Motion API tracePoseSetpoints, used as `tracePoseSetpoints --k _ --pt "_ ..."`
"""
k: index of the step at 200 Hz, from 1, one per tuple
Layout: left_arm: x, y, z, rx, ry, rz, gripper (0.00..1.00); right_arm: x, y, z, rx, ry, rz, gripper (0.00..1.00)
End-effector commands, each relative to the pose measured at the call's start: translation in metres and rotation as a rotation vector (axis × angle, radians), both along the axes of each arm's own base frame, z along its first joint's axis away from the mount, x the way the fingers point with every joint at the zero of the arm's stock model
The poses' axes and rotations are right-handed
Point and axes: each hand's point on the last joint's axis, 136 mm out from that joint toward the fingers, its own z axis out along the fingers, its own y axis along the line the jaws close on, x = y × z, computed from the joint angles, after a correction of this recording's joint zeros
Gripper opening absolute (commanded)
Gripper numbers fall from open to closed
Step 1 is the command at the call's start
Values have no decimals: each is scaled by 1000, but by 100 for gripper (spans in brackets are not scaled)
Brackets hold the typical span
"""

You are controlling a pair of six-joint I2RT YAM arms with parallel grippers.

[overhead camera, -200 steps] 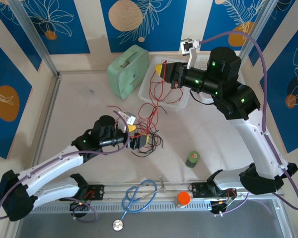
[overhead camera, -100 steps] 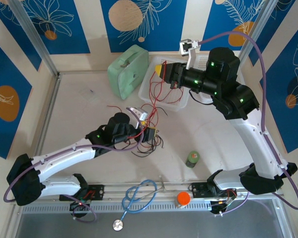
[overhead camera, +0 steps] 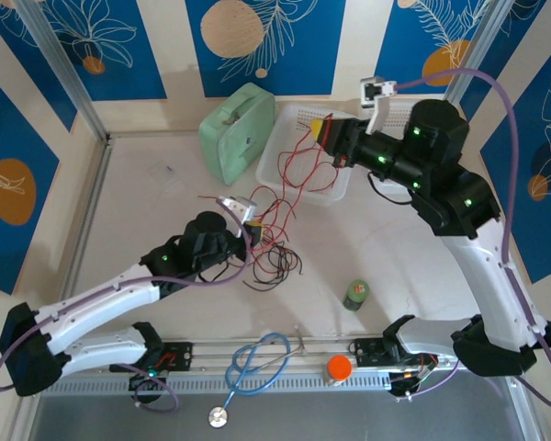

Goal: Untangle the cables

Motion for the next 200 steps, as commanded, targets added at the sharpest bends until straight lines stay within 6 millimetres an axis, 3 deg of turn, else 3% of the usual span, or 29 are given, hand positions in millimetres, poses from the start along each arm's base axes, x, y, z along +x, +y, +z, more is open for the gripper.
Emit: tracePoseSetpoints --k 1,26,73,108,128,175,200 --pt "1 34 -19 81 15 105 0 -7 -32 14 -13 -73 -115 0" --pt "0 55 -28 75 39 155 0 -12 -51 19 -3 -92 -169 0" --pt "5 76 -33 96 47 223 0 -13 -59 18 4 -86 -188 0" --pt "27 124 -48 154 127 443 0 -19 -77 27 1 -119 -245 0" --pt "38 139 -64 122 214 500 0 -25 -91 36 -10 -151 -295 0" --pt "56 147 -98 133 327 544 0 -32 -115 68 -32 -253 -401 0" --pt "61 147 -118 145 374 556 0 -26 -115 87 -42 -296 -413 0"
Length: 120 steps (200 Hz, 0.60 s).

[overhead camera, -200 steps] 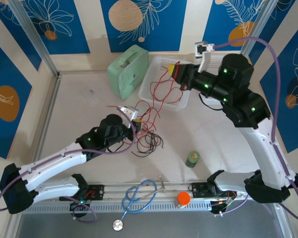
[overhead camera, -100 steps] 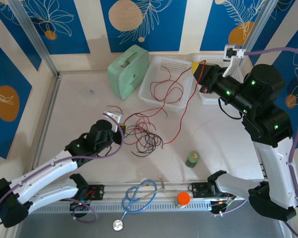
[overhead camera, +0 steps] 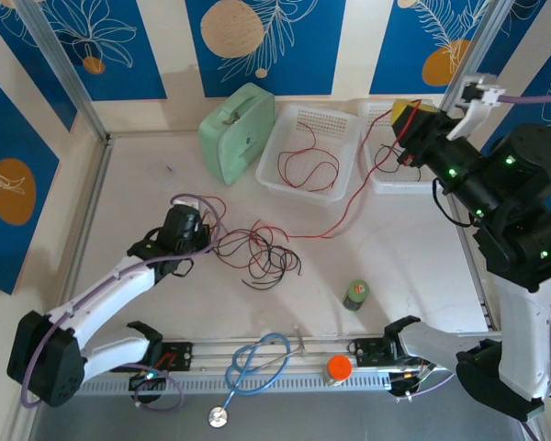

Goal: Untangle the cables

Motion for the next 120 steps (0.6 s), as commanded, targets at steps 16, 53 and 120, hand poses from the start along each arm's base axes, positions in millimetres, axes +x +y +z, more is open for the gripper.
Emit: tracePoseSetpoints --k 16,53,120 --pt "10 -6 -16 -44 49 18 0 8 -4 37 -34 -97 -38 0" --pt "13 -22 -38 -95 101 -19 0 25 12 62 -24 -148 19 0" --pt "10 -59 -47 -223 141 -152 0 78 22 82 -23 -225 14 0"
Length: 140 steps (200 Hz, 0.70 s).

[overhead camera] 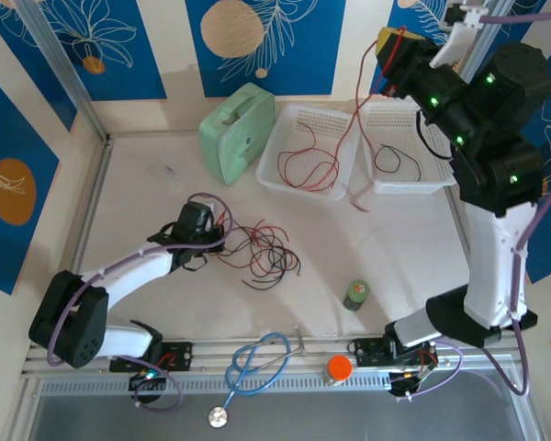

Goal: Untangle the cables

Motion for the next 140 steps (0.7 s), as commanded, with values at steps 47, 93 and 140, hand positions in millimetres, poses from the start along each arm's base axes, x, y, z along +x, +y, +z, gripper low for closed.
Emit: tracePoseSetpoints --k 47,93,140 --pt "-9 -29 -8 -119 42 -92 39 65 5 13 -9 -103 -28 0" --pt "-16 -29 4 -126 12 -102 77 126 24 -26 -44 -19 -11 0" --pt "-22 -22 25 -115 -37 -97 96 203 52 -160 -115 234 4 0"
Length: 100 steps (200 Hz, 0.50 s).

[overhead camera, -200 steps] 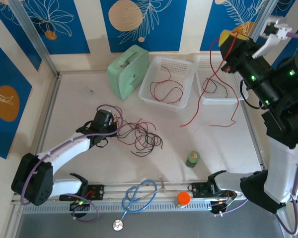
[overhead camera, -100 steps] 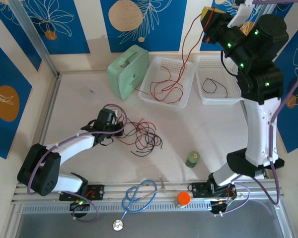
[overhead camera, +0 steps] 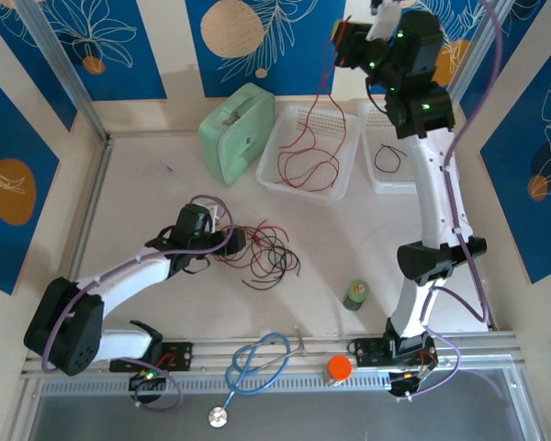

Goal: Untangle the cables

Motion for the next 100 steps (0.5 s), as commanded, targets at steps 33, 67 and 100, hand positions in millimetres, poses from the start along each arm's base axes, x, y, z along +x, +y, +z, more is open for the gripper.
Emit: tracePoseSetpoints --k 33,67,100 --pt "-12 9 26 18 -49 -4 100 70 25 -163 -105 269 -11 0" --pt "-17 15 42 21 -67 5 99 94 27 -243 -176 435 -48 0" --pt "-21 16 56 11 -66 7 96 112 20 -317 -278 606 -133 0"
